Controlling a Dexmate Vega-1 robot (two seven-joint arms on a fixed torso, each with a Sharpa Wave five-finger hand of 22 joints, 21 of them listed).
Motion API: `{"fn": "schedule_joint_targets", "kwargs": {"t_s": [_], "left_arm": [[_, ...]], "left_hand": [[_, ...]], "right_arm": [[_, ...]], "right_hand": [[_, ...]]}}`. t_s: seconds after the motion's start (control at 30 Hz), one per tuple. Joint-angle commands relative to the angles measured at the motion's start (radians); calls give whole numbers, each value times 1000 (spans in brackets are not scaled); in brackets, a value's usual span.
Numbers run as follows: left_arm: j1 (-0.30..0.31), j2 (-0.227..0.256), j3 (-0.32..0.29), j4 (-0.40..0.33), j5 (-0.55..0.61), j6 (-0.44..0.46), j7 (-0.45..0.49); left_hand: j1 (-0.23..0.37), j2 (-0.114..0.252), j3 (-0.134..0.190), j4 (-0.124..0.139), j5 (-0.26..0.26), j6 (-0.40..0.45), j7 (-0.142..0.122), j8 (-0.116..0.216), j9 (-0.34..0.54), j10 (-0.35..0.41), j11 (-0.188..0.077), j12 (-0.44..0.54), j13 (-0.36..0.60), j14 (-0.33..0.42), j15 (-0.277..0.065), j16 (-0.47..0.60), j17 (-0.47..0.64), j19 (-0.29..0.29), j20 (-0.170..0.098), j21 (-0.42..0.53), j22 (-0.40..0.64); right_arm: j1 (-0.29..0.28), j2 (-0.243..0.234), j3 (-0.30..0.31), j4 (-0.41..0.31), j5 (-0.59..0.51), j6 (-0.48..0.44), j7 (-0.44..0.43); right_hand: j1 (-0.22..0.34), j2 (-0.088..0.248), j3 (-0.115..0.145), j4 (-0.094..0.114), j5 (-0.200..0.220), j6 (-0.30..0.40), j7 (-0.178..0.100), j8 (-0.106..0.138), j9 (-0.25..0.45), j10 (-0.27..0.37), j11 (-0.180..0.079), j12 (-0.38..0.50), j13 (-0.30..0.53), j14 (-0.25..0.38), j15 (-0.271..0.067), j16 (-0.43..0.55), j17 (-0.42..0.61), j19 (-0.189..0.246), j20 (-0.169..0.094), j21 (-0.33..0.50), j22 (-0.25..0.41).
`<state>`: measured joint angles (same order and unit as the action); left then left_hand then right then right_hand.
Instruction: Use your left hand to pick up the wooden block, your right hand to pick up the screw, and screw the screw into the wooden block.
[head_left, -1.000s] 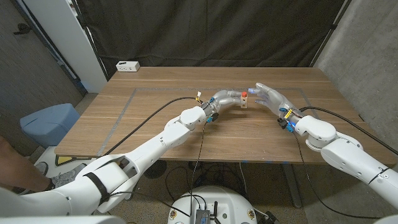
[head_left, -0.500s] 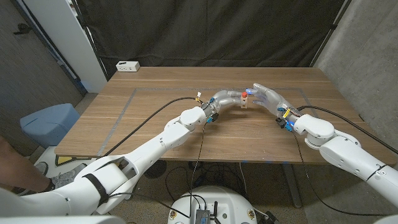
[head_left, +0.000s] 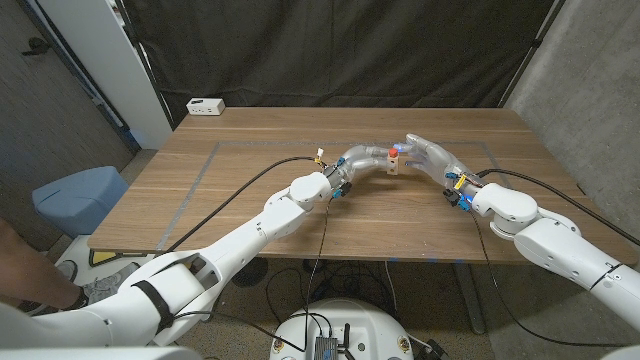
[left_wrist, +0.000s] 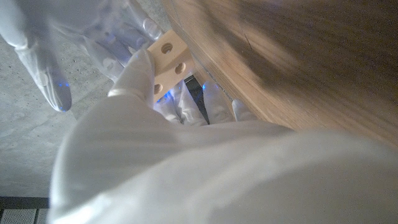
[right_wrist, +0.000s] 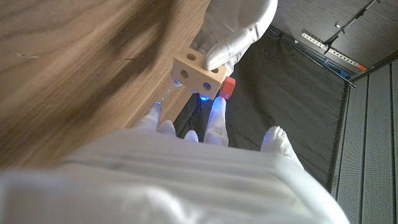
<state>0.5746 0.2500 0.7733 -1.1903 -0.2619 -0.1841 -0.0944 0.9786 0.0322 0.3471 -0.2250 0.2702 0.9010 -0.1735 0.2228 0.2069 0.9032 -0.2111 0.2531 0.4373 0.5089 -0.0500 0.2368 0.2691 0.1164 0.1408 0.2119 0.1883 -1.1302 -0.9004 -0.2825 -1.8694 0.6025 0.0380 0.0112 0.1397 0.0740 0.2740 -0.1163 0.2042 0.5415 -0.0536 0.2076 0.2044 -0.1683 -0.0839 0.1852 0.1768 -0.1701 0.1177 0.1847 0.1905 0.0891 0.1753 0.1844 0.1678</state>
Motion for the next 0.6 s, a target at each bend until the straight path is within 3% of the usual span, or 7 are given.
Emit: {"fn": "schedule_joint_targets", "kwargs": {"t_s": [0.03,0.6], "left_arm": [[3,0,0,-1,-2,3,2],[-6,-5,1,16,-3,-2,-6]], "left_hand": [[-78,96,74,68,5,33,25,4,2,10,-1,49,145,7,-50,3,3,8,1,8,2],[-79,97,73,69,4,33,26,4,2,9,-1,50,145,9,-50,4,3,8,0,8,2]], "right_arm": [[-2,-10,1,-14,2,-16,-6],[-4,-8,-2,-15,3,-23,-17]], "right_hand": [[-4,3,-1,6,4,12,3,6,4,4,-2,5,3,-75,3,8,3,-4,1,1,3],[-6,6,-1,7,6,56,9,21,5,26,-3,11,2,-63,1,13,2,1,1,4,3]]}}
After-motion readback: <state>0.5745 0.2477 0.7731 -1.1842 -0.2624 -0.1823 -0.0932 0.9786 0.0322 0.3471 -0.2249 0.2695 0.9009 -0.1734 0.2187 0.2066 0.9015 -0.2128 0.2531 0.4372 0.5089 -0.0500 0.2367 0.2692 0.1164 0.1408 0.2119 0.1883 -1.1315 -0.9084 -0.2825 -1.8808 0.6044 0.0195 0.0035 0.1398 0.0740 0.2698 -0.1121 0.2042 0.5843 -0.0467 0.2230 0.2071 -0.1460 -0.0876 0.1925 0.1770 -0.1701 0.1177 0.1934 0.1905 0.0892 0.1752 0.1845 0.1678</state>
